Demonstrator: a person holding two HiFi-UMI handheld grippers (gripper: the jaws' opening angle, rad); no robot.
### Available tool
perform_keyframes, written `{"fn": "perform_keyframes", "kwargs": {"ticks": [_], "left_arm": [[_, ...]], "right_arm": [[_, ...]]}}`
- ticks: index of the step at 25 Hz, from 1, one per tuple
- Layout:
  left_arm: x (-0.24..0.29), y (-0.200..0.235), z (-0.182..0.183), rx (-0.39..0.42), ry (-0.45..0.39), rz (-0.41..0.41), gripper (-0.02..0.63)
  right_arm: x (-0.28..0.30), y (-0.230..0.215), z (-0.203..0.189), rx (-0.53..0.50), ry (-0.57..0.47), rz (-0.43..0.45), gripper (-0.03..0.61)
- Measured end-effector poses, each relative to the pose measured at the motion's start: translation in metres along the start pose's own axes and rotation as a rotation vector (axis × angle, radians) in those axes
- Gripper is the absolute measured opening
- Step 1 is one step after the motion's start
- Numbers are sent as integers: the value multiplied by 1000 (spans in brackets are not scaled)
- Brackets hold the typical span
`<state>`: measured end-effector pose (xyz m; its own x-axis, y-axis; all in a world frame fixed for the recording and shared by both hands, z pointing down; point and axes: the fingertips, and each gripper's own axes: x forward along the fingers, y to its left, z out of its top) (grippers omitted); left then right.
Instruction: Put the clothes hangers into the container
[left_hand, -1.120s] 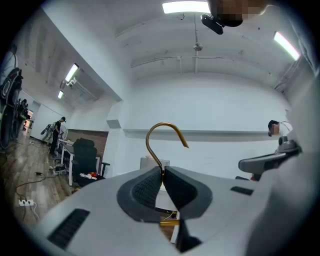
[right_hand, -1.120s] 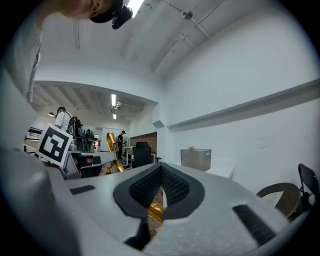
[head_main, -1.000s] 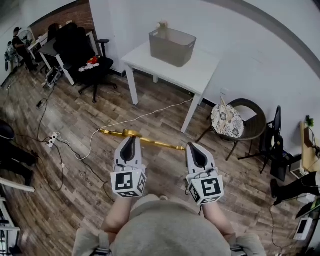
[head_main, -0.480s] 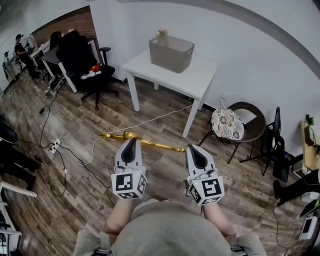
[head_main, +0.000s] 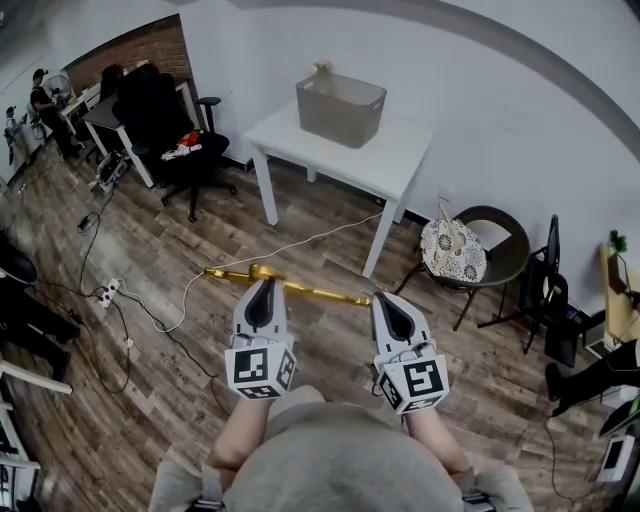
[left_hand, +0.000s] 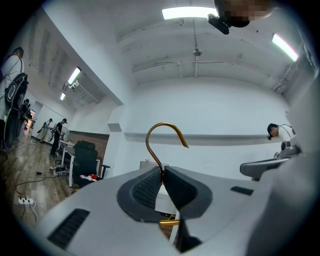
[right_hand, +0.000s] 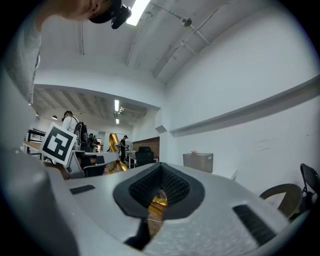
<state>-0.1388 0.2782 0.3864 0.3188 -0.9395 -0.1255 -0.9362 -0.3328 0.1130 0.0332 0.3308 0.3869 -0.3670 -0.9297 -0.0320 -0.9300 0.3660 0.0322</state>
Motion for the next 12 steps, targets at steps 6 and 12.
{"fn": "perform_keyframes", "kwargs": {"ticks": [6,12], "left_arm": [[-1,-6,-1,8,7,-2,26],[2,-6,-7,3,21,4,26]], "right_arm": [[0,-4,0,26,-8,2,2],[2,-1,-8,29,12,16,2]]}}
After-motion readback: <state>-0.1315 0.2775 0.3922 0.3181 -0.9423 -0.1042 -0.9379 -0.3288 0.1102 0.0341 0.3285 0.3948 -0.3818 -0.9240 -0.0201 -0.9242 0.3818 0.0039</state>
